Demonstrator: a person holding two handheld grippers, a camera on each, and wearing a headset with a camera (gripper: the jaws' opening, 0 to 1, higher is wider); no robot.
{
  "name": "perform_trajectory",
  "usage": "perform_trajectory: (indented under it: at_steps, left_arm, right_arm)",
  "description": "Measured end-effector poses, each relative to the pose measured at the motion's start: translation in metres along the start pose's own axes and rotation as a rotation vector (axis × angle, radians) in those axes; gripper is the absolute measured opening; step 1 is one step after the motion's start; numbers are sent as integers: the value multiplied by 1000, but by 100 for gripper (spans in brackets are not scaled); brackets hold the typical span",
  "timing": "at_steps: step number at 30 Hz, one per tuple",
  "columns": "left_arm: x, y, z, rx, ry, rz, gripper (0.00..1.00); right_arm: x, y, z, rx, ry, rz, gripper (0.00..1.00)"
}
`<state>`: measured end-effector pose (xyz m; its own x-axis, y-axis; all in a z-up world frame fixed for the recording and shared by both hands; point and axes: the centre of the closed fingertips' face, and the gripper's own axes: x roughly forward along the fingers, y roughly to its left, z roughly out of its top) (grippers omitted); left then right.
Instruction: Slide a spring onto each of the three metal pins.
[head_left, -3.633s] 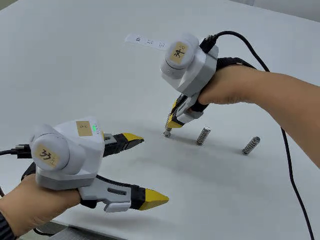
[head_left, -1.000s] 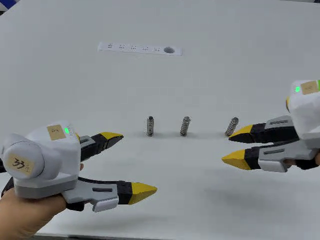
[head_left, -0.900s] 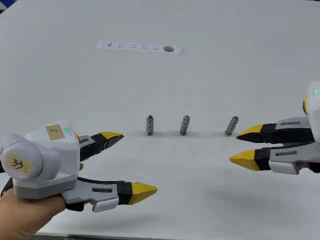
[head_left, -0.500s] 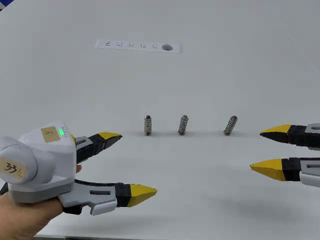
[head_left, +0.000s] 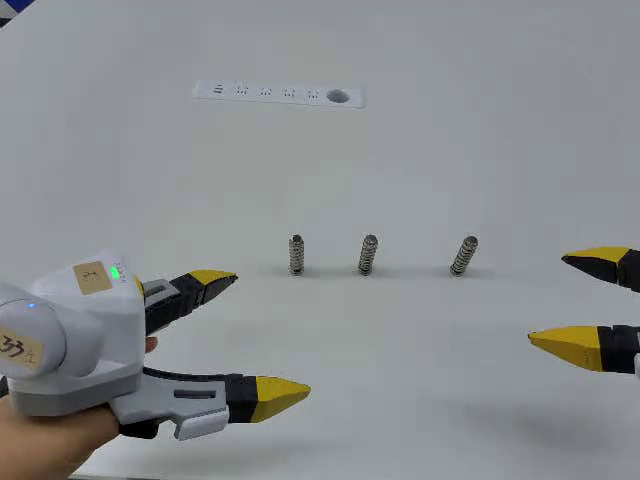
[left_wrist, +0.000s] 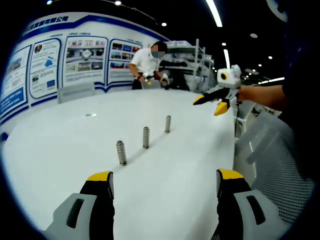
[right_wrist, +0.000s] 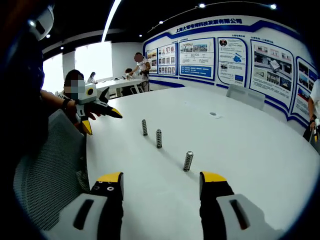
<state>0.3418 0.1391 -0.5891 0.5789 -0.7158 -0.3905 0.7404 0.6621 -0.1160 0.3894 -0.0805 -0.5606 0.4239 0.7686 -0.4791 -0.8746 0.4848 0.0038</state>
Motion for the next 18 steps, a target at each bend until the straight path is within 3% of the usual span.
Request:
perform_trajectory:
  at_steps: [18]
  left_arm:
    - [1,5,-3,-7,-1,8,88]
  right_arm:
    - [2,-3,-3,6,-8,-20,68]
